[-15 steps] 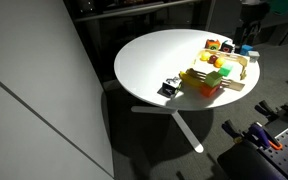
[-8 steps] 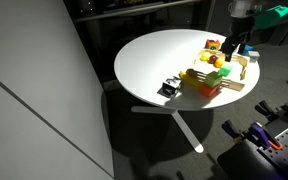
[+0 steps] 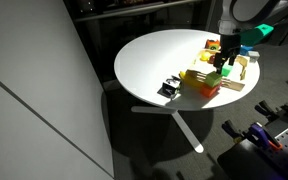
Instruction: Put the light green block on the wooden tray
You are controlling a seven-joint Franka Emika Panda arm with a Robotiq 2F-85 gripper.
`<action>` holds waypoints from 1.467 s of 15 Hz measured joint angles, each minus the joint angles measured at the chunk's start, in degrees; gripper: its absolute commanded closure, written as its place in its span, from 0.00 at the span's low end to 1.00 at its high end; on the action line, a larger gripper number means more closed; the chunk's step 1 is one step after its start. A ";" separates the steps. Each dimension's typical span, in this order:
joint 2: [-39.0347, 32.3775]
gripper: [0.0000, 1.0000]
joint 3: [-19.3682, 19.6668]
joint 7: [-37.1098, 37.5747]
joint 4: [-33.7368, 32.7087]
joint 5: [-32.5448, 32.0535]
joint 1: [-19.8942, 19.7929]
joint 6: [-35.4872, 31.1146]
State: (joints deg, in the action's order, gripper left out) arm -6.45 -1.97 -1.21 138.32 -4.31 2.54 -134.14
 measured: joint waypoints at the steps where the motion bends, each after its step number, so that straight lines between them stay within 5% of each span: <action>1: -0.83 0.00 -0.07 0.03 -0.01 0.00 0.33 -0.73; 11: -8.39 0.00 -0.24 2.37 -2.12 -2.18 2.71 -6.00; 13: -9.82 0.27 -0.24 2.45 -3.32 -2.30 2.88 -6.37; 18: -12.02 0.68 -0.22 2.78 -5.77 -2.79 3.38 -6.53; 22: -11.87 0.74 -0.39 2.78 -6.61 -2.43 3.42 -4.90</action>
State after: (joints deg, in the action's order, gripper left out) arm -18.32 -2.36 1.57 131.71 -6.74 5.96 -139.04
